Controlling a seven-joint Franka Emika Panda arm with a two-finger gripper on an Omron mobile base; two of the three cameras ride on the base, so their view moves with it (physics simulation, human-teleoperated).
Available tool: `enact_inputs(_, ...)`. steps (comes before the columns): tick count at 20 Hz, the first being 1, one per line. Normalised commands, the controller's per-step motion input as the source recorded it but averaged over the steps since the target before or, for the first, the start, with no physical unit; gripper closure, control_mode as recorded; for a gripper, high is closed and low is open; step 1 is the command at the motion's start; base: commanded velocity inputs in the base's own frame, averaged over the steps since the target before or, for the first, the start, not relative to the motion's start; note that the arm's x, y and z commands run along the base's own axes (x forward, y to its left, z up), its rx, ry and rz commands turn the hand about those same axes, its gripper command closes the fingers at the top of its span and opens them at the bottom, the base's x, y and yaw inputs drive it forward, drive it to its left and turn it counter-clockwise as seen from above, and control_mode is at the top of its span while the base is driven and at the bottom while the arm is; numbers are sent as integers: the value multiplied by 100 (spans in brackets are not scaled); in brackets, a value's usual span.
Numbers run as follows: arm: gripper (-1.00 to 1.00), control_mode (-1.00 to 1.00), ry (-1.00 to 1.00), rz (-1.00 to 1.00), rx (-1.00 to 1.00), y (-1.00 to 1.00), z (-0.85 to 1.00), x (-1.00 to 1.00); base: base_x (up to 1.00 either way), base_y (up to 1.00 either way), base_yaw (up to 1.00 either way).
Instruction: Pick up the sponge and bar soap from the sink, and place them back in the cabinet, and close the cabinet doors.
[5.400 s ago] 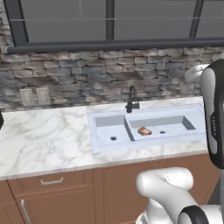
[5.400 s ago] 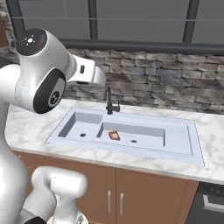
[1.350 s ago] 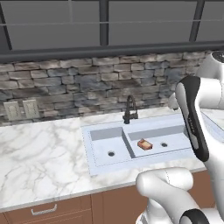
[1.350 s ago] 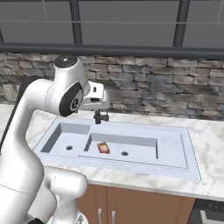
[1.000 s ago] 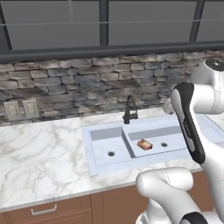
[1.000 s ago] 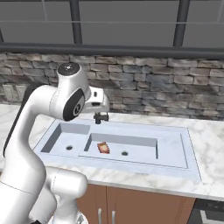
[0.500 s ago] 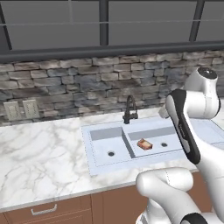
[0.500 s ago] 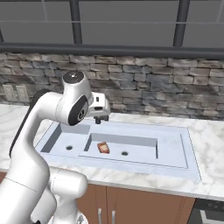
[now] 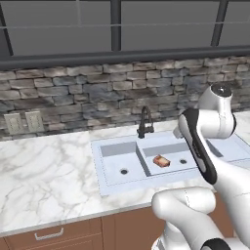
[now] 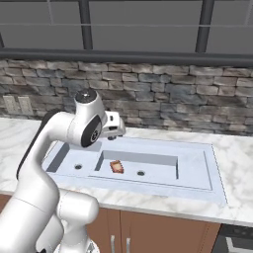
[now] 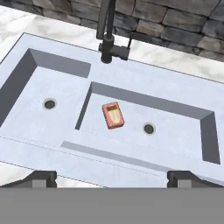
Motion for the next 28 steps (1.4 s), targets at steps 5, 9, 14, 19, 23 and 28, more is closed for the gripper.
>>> enact_inputs(5, -100, -100, 1, 0, 0, 7, -35, 20, 0, 0, 0)
enact_inputs(9, -100, -100, 0, 0, 0, 3, -21, 25, 0, 0, 0)
enact_inputs(14, -100, -100, 0, 3, 0, 0, -24, 23, 0, 0, 0)
enact_inputs(19, -100, -100, 0, 4, 0, 0, -31, 24, 0, 0, 0)
enact_inputs(23, -100, -100, 0, 5, -1, 0, -36, 17, 0, 0, 0)
enact_inputs(28, -100, -100, 0, 5, 0, 0, -34, 13, 0, 0, 0)
